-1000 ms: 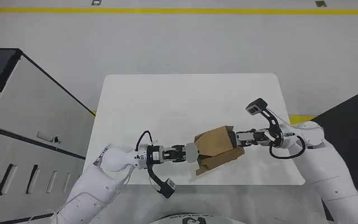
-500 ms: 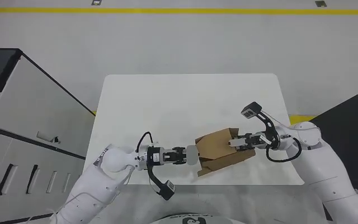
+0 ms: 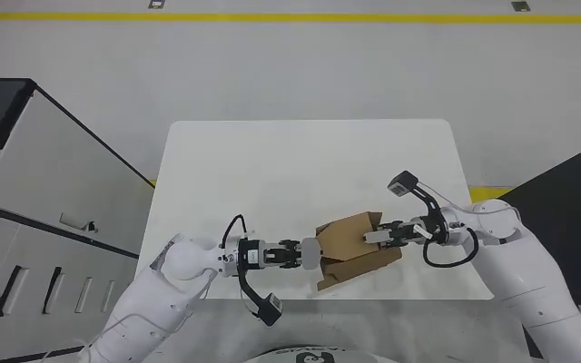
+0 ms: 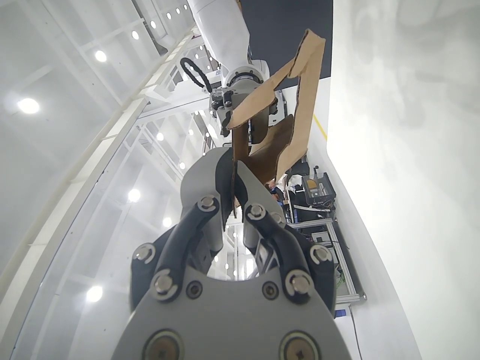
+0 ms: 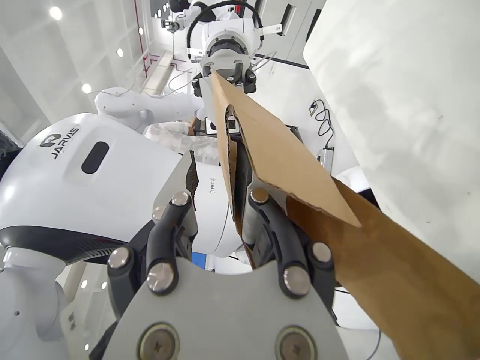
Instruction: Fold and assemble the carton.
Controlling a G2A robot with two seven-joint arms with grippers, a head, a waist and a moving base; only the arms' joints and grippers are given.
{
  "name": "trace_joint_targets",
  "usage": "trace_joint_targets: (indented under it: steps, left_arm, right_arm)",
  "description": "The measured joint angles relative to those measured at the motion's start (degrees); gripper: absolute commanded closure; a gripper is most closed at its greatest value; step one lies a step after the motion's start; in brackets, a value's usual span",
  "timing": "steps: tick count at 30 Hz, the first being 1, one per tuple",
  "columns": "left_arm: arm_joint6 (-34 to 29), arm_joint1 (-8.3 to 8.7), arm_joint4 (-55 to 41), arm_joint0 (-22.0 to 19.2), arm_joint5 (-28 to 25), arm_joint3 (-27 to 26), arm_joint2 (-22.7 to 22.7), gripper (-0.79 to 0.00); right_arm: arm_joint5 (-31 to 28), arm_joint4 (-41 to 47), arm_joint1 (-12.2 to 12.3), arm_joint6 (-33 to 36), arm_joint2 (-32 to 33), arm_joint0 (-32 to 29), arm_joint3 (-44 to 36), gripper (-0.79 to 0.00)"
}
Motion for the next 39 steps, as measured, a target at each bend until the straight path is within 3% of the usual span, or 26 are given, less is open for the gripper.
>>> trace_joint_targets:
  steps: [12,16,17,25,26,27,32,39]
  left_arm:
    - [0.0,0.37,0.2,-0.1,-0.1,-0.2,0.7,0.000]
    - [-0.2,0.54,0.2,0.0,-0.1,-0.4,0.7,0.000]
    - [-0.2,0.58,0.3,0.1,-0.1,-0.5,0.7,0.000]
    - [-0.4,0.95,0.5,0.7,-0.3,-1.0,0.6,0.000]
    - [-0.4,0.99,0.5,0.7,-0.4,-1.0,0.6,-0.271]
    - [-0.5,1.03,0.6,0.8,-0.4,-1.0,0.6,-0.785]
    - [-2.0,1.14,0.0,1.2,0.1,-1.5,0.4,-0.785]
    - [-7.8,1.26,-0.7,3.1,5.2,-2.7,-1.4,-0.785]
  right_arm:
    - [-2.7,0.5,1.6,-2.7,-3.1,0.7,-0.2,-0.175]
    - [-3.3,0.8,2.1,-3.3,-4.1,0.9,-0.4,-0.071]
    - [-3.4,0.9,2.2,-3.4,-4.3,0.9,-0.4,0.000]
    - [-4.7,1.2,3.2,-4.7,-5.7,1.1,-0.7,0.000]
    - [-4.9,1.3,3.3,-4.9,-5.8,1.1,-0.7,0.000]
    - [-5.1,1.4,3.5,-5.1,-6.0,1.1,-0.7,0.000]
    - [-6.4,1.7,4.1,-6.4,-6.4,0.8,-0.6,0.000]
    - [-9.8,2.4,5.0,-9.8,-5.8,0.1,1.2,0.000]
